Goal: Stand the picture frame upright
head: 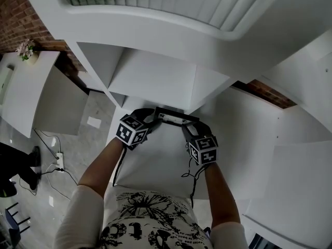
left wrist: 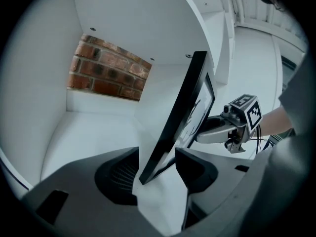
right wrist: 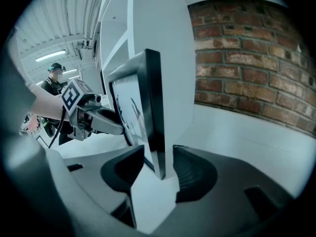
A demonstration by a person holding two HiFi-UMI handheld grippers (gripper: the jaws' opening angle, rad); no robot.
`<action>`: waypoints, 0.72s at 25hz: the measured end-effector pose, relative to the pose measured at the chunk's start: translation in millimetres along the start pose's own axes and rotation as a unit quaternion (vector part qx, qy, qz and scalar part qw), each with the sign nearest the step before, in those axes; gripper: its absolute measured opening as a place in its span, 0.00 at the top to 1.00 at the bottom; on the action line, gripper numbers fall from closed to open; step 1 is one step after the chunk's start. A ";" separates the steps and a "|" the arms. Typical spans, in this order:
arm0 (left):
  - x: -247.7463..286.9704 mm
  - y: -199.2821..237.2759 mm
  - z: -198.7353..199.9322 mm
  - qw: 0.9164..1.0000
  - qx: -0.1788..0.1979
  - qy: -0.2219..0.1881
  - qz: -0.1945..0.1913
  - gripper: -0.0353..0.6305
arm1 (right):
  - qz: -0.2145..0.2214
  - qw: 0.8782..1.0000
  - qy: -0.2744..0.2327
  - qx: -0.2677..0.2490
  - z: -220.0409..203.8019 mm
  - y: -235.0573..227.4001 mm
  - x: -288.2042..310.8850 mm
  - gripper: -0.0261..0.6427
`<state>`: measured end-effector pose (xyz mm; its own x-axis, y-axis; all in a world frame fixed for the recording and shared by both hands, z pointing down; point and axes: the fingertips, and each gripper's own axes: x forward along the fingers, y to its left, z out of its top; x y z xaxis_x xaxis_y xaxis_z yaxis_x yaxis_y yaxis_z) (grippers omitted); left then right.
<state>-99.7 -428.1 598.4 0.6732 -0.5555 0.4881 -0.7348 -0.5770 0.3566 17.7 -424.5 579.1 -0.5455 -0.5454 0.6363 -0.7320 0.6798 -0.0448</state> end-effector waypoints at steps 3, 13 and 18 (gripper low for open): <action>-3.8 0.3 -0.2 1.000 0.006 -0.002 0.006 0.56 | -0.007 1.000 -0.006 -0.003 3.4 -0.4 -1.0 0.61; -31.0 -0.9 -29.2 0.998 -0.035 -0.031 0.052 0.71 | -0.044 0.999 -0.013 0.019 -9.5 -2.5 -22.9 0.62; -49.1 -10.9 -39.1 0.995 -0.047 -0.049 0.079 0.84 | -0.064 0.996 -0.021 0.051 -22.1 4.0 -40.1 0.83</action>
<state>-128.0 -371.1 601.7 0.5501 -0.6930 0.4660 -0.8335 -0.4214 0.3573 45.7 -389.0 570.4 -0.4596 -0.6468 0.6086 -0.8338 0.5503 -0.0448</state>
